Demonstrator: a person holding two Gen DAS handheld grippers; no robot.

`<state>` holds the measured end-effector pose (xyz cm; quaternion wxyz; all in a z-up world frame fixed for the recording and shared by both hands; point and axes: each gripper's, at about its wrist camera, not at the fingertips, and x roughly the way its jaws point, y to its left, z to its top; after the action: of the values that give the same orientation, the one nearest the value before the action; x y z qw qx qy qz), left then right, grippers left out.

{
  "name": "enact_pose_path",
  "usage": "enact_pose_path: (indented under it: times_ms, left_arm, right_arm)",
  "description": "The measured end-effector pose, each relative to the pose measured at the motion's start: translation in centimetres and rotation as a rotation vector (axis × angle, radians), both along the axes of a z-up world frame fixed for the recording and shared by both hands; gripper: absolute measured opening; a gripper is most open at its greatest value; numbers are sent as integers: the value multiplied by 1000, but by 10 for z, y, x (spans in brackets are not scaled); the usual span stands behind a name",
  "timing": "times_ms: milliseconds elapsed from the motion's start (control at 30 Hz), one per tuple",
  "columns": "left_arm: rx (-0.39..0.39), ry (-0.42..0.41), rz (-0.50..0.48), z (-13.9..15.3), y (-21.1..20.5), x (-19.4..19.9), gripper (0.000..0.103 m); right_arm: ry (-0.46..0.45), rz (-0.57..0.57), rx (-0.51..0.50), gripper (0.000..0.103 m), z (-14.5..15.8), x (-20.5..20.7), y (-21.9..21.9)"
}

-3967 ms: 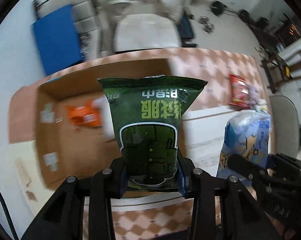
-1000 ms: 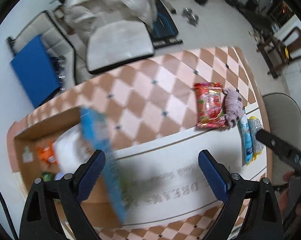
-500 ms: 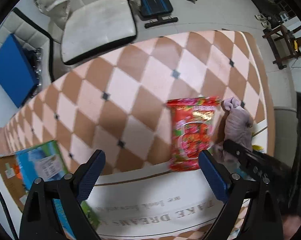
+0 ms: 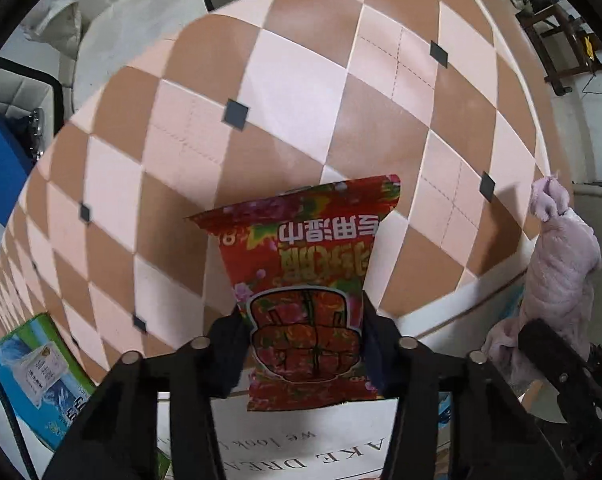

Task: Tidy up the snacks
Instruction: 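Grasp the lilac cloth with the right tool while the left tool grasps the red candy bag, then place the candy bag and lilac cloth into the box and release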

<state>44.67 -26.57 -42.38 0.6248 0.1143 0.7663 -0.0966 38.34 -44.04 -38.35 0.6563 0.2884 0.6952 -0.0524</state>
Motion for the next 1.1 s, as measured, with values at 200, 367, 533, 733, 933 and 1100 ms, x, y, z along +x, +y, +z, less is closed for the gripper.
enact_pose_path:
  times_ms: [200,367,533,733,933,1100]
  left_arm:
    - [-86,-100,54,55,42,-36,43]
    - [-149,-204,131,121,124,-76,43]
    - [-128,-249,169,162,217,-127,43]
    - [-113,-140,346,146,343,-160,43]
    - [-194,-8,482,103,395,-168,43]
    - [-215,34,484,88,400,-163,44]
  right_arm:
    - [-53,65,6,31,34,-9,32]
    - [-136,152,40,31,81,-20,92]
    - [-201,280,103,31,125,-46,189]
    - [-224,473,146,31,149,-80,323]
    - [-153,602,85,31,125,-96,421]
    - [-99,653,3,31,106,-98,453]
